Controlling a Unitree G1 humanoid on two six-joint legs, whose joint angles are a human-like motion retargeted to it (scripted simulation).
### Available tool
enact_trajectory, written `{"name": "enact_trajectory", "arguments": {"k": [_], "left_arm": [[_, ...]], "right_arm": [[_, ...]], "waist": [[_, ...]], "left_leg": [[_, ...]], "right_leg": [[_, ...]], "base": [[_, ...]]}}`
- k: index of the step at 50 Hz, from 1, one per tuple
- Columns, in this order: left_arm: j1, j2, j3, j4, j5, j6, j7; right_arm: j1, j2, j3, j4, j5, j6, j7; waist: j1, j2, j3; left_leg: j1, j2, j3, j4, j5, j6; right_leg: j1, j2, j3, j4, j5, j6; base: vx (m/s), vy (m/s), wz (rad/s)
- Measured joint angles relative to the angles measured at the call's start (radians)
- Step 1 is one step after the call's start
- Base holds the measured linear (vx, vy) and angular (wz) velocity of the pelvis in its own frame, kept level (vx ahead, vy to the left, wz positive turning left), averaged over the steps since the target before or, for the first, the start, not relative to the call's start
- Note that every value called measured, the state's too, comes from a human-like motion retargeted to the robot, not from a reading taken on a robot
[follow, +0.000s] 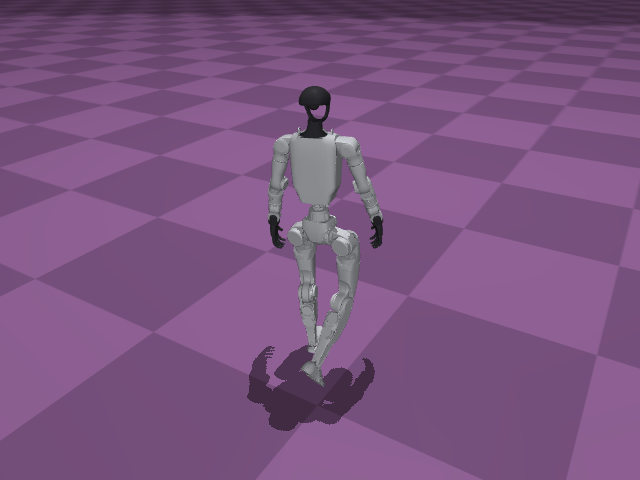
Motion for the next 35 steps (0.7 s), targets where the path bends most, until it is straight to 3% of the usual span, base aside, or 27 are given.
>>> {"name": "enact_trajectory", "arguments": {"k": [5,8,11,15,18,20,23,25,28,31,35], "left_arm": [[-0.268,0.019,-0.090,-0.143,-0.026,0.001,0.019],[-0.415,0.027,-0.136,-0.245,-0.062,-0.022,0.005],[-0.531,0.045,-0.185,-0.351,-0.104,-0.052,-0.019],[-0.634,0.080,-0.237,-0.480,-0.154,-0.098,-0.037],[-0.689,0.097,-0.248,-0.543,-0.165,-0.107,0.015],[-0.696,0.101,-0.255,-0.573,-0.155,-0.108,0.029],[-0.637,0.092,-0.259,-0.589,-0.148,-0.103,0.015],[-0.577,0.074,-0.256,-0.580,-0.148,-0.090,0.006],[-0.452,0.042,-0.253,-0.515,-0.134,-0.062,0.008],[-0.315,0.006,-0.241,-0.386,-0.103,-0.030,0.041],[-0.159,-0.028,-0.166,-0.149,-0.077,0.026,0.128]], "right_arm": [[0.195,-0.005,0.005,0.051,-0.007,0.025,0.064],[0.280,-0.014,0.007,0.072,-0.009,0.028,0.111],[0.338,-0.024,0.007,0.086,-0.002,0.029,0.142],[0.369,-0.036,0.000,0.091,0.013,0.027,0.128],[0.336,-0.031,-0.010,0.093,-0.034,0.090,0.076],[0.312,-0.024,-0.023,0.088,-0.060,0.116,0.048],[0.282,-0.016,-0.028,0.074,-0.063,0.118,0.006],[0.248,-0.018,-0.026,0.066,-0.057,0.120,-0.026],[0.188,-0.022,-0.011,0.054,-0.032,0.127,-0.063],[0.118,-0.039,0.026,0.036,0.030,0.121,-0.097],[0.013,-0.082,0.051,0.010,0.076,0.098,-0.162]], "waist": [[-0.120,0.014,0.000],[-0.203,0.026,0.013],[-0.282,0.031,0.030],[-0.371,-0.016,0.058],[-0.403,-0.071,0.096],[-0.397,-0.093,0.107],[-0.353,-0.099,0.094],[-0.319,-0.107,0.084],[-0.261,-0.132,0.072],[-0.233,-0.158,0.032],[-0.205,-0.156,-0.004]], "left_leg": [[0.046,-0.019,-0.166,0.030,-0.030,0.023],[0.081,-0.029,-0.265,0.040,-0.045,0.034],[0.121,-0.037,-0.350,0.045,-0.059,0.038],[0.197,-0.095,-0.451,0.049,-0.079,0.040],[0.278,-0.142,-0.507,0.045,-0.102,0.038],[0.316,-0.154,-0.530,0.049,-0.112,0.036],[0.342,-0.145,-0.541,0.081,-0.109,0.032],[0.340,-0.167,-0.556,0.120,-0.078,0.042],[0.287,-0.211,-0.559,0.272,0.003,0.049],[0.073,-0.251,-0.498,0.617,0.087,0.065],[-0.223,-0.152,-0.294,1.007,0.112,0.156]], "right_leg": [[-0.236,-0.071,-0.083,0.244,-0.145,-0.065],[-0.307,-0.110,-0.117,0.169,-0.208,-0.083],[-0.321,-0.135,-0.136,-0.058,-0.230,-0.079],[-0.240,-0.178,-0.094,-0.560,-0.129,-0.013],[-0.185,-0.217,-0.025,-0.816,-0.087,0.096],[-0.172,-0.222,0.028,-0.873,-0.057,0.162],[-0.140,-0.199,0.055,-0.883,0.018,0.165],[-0.112,-0.223,0.038,-0.884,-0.002,0.165],[-0.064,-0.259,0.023,-0.872,-0.078,0.161],[-0.050,-0.297,-0.009,-0.861,-0.121,0.134],[-0.025,-0.299,-0.082,-0.855,-0.171,0.083]], "base": [[0.56,0.09,1.59],[0.51,0.01,1.76],[0.51,-0.07,1.62],[0.54,-0.15,1.39],[0.59,-0.22,0.90],[0.58,-0.27,0.38],[0.57,-0.31,0.06],[0.56,-0.17,0.11],[0.56,-0.23,0.21],[0.50,-0.25,0.74],[0.46,-0.21,0.96]]}}
